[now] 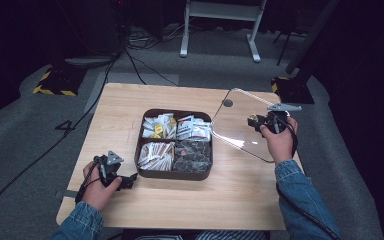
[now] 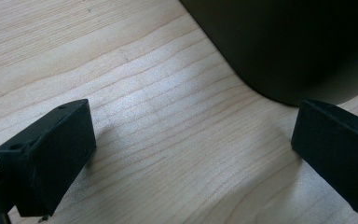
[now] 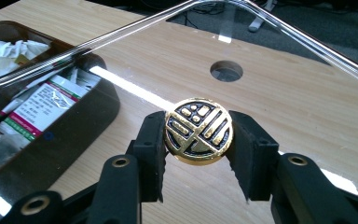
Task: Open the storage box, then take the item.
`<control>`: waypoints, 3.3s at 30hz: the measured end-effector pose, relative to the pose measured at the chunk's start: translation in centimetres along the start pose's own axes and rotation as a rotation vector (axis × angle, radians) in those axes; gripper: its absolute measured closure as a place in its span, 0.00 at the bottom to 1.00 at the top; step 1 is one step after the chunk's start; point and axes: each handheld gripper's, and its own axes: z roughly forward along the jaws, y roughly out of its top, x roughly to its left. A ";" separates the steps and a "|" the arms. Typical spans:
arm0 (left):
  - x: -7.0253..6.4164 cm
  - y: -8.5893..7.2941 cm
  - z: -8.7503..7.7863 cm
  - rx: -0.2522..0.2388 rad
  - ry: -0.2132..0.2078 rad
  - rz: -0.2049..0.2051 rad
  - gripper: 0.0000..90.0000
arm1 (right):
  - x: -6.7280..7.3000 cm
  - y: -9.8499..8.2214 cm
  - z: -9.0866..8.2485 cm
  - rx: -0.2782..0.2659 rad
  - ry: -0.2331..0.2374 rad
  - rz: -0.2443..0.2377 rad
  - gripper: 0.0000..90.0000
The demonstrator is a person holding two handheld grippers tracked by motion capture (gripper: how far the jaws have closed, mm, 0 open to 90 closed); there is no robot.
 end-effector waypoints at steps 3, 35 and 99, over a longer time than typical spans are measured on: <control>0.0 0.0 0.0 0.000 0.000 0.000 0.00 | -0.7 -1.0 0.5 0.014 -0.017 0.012 0.65; 0.0 0.0 0.0 0.000 0.000 0.000 0.00 | -1.9 -5.6 3.1 0.105 -0.052 0.038 0.65; -0.1 -0.1 -0.1 -0.004 0.004 -0.005 0.00 | 7.9 1.9 2.6 -0.070 0.167 -0.103 0.34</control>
